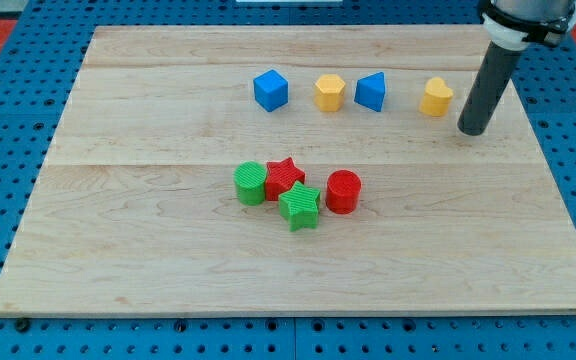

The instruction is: Move the heart into the hexagon

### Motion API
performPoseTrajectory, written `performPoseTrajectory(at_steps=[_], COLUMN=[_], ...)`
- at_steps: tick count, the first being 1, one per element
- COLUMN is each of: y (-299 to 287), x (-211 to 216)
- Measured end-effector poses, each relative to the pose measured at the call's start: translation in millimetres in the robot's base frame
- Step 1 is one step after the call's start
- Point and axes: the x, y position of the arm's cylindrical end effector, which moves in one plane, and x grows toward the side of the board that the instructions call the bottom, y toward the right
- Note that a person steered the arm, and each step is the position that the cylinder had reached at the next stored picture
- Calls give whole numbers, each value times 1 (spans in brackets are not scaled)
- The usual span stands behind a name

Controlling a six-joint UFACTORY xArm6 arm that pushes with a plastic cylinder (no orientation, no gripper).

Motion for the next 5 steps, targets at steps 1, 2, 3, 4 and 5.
performPoseTrajectory(at_steps=[1, 2, 3, 4, 5], y=[42, 27, -51, -62, -22], x=[-10, -58, -64, -52, -21])
